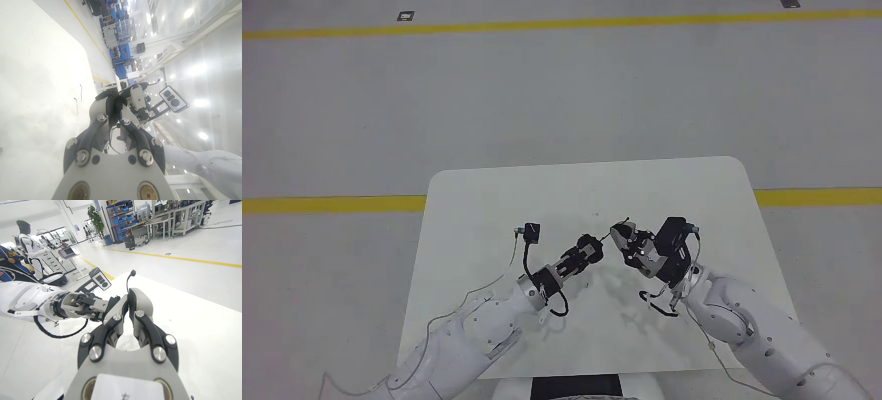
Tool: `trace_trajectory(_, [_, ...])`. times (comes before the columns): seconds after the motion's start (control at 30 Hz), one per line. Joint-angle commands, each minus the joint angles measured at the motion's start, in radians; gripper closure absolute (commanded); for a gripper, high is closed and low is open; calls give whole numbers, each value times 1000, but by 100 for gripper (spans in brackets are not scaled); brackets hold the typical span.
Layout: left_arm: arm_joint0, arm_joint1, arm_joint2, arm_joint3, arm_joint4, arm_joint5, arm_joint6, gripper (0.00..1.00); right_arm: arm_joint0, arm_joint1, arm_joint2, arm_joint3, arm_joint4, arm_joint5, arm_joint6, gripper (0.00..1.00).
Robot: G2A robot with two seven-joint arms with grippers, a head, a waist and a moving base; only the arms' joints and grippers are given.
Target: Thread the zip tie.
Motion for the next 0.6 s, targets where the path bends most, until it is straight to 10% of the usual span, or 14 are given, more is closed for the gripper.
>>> trace_trajectory(0.0, [0, 0, 0, 0, 0, 0, 0, 100, 2, -1, -3, 3, 2, 0, 2, 100])
trace_trajectory(0.57, [0, 0, 0, 0, 0, 0, 0, 100, 9, -3, -5, 3, 0, 0, -1, 100])
